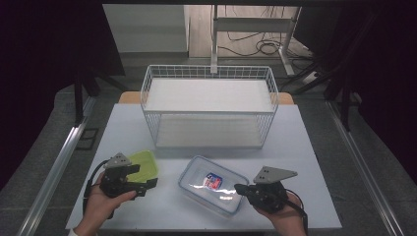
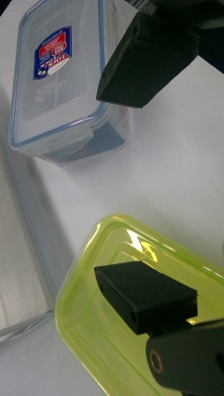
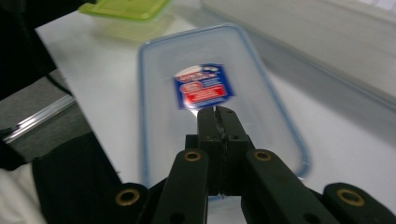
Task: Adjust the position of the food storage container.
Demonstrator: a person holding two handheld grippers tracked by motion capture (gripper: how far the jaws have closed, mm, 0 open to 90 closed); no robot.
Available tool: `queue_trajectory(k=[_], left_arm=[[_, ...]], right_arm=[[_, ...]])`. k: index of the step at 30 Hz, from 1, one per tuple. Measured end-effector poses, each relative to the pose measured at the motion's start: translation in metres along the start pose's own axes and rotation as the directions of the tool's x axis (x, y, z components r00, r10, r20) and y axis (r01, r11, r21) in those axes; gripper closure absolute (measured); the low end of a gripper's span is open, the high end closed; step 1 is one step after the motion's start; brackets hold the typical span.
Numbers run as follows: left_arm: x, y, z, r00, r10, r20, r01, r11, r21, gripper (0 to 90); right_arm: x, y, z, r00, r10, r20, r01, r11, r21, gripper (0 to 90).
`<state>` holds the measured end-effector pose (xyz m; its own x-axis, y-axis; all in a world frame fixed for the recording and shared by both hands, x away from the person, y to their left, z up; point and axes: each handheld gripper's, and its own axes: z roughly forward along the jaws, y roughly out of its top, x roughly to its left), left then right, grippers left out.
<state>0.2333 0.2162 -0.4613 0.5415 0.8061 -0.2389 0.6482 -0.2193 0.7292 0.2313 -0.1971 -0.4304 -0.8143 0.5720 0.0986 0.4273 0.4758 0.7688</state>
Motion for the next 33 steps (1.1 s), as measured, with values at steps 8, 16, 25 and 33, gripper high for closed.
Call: queue_trajectory(k=[8, 16, 25, 33], left_arm=[[0.001, -0.001, -0.001, 1.0, -0.006, -0.001, 0.006, 1.0, -0.001, 14.8], [0.0, 0.0, -0.001, 1.0, -0.004, 0.002, 0.004, 1.0, -0.004, 14.7], [0.001, -0.001, 0.001, 1.0, -0.004, -0.002, 0.004, 1.0, 0.001, 14.7], [0.001, -0.001, 0.001, 1.0, -0.003, -0.005, 0.003, 1.0, 0.0, 14.7]], right_arm=[[0.024, 0.004, 0.014, 0.9967, -0.045, -0.068, 0.046, 0.999, 0.016, 89.1], [0.046, 0.003, 0.032, 0.9876, -0.086, -0.131, 0.094, 0.994, 0.058, 89.1], [0.053, -0.009, 0.057, 0.9814, -0.104, -0.161, 0.127, 0.982, 0.139, 89.1], [0.051, -0.016, 0.063, 0.983, -0.102, -0.153, 0.129, 0.975, 0.179, 89.2]])
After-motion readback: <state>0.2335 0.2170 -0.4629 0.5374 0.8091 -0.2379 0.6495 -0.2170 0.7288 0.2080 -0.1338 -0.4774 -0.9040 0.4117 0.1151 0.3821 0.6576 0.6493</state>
